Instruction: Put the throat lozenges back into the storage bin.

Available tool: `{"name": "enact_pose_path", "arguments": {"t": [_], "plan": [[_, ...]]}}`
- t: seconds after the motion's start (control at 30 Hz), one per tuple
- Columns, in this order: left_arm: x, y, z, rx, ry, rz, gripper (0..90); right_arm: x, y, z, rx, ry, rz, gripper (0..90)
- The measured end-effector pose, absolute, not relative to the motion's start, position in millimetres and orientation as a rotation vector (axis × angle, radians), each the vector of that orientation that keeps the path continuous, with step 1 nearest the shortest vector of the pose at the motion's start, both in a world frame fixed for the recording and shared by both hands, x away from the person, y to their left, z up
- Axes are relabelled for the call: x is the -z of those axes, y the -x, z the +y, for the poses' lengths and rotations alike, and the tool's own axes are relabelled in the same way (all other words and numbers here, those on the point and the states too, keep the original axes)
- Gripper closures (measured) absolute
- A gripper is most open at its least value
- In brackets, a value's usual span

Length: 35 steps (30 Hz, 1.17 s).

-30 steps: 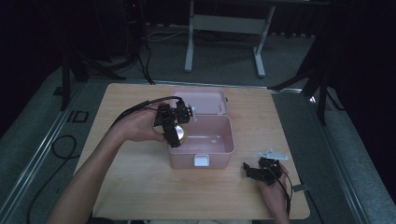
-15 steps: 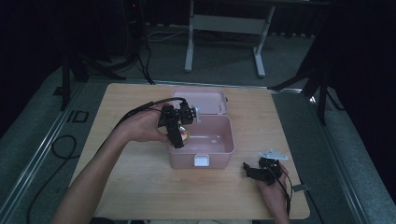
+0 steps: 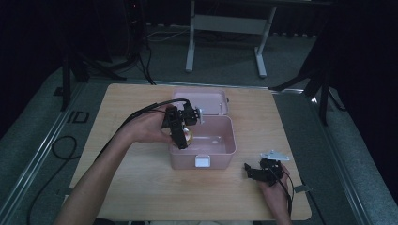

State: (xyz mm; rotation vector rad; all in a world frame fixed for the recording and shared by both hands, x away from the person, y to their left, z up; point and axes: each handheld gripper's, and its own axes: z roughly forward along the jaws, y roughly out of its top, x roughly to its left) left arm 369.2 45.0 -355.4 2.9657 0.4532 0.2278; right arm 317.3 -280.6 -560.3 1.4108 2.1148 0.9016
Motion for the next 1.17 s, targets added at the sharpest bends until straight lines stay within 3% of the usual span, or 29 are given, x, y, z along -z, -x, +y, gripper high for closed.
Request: {"name": "enact_pose_path", "arguments": {"t": [0.2, 0.33, 1.17], "plan": [[356.4, -369.3, 44.7, -0.231, -2.963, 0.455, 20.3, 560.3, -317.3, -280.6, -0.902, -1.41, 2.116, 15.2], [351.9, -369.8, 46.0, -0.259, -2.928, 0.48, 14.9, 560.3, -317.4, -280.5, -0.902, -1.41, 2.116, 15.2], [339.5, -363.5, 75.9, -0.413, -2.878, 0.59, 16.5, 560.3, -317.5, -280.5, -0.902, -1.408, 2.119, 14.9]]}}
